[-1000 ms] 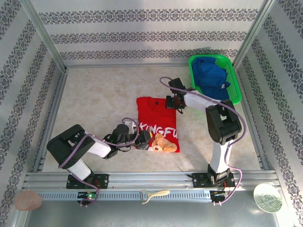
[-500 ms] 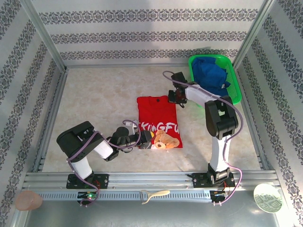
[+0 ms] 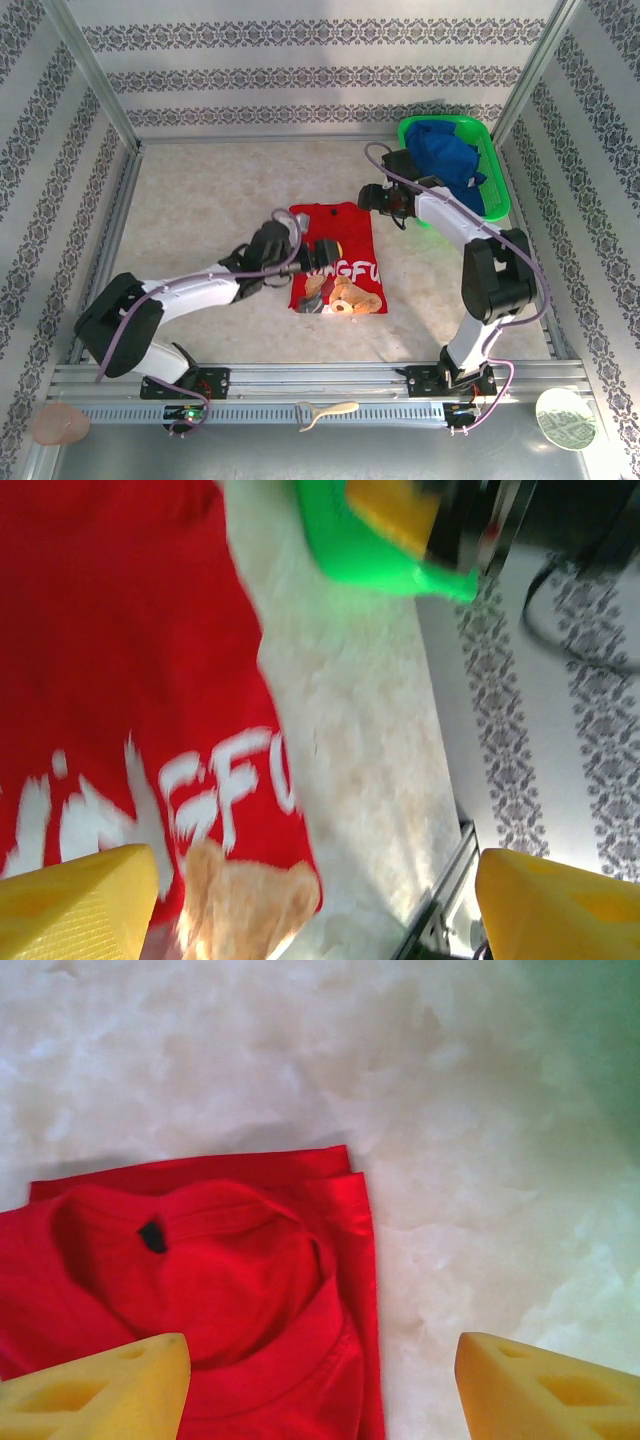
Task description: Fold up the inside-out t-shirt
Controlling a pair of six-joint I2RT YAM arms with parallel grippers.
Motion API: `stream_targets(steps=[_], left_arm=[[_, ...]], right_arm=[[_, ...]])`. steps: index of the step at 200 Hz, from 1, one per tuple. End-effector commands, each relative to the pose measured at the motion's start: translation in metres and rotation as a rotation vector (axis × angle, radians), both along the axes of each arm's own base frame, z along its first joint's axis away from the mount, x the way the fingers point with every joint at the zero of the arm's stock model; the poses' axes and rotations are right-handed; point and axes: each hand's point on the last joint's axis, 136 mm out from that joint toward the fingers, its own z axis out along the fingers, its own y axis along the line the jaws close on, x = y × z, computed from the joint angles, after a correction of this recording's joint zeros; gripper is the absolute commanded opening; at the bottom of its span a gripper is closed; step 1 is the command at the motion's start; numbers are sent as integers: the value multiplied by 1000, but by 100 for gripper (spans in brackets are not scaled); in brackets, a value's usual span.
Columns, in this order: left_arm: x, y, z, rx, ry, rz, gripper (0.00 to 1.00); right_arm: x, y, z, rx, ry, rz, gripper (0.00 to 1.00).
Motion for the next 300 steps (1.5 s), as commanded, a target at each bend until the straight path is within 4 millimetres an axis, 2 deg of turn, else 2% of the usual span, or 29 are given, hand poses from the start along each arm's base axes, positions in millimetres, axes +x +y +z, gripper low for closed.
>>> stream_targets(steps=[1,18,31,64,107,139,185,205,244,272,300], left_arm=[[20,52,-33,201,115,44,85],[50,74,-40,195,164,67,86],[70,83,-48,222,177,57,87],[99,88,-73,322,209,-4,88],[107,81,-98,379,241,-40,88],[109,66,-111,414,246,-83,88],[101,56,-138,445,292,-103,88],[93,55,-142,451,296,-111,88],[90,72,-144,508,260,-53,89],[93,62,-149,463,270,-64,88],[96,49,-141,368,243,-75,76]], right_arm=[[-2,2,-14,49,25,3,72],[1,7,-23,94,45,8,73],[5,10,-30,115,58,9,74],[7,15,-56,125,124,19,75],[1,13,-82,111,165,3,77],[-3,19,-95,122,196,9,77],[-14,43,-106,149,229,54,76],[-20,56,-106,179,231,66,75],[-25,53,-113,186,236,41,75],[-28,64,-115,244,246,45,74],[-30,76,-109,303,233,68,67]])
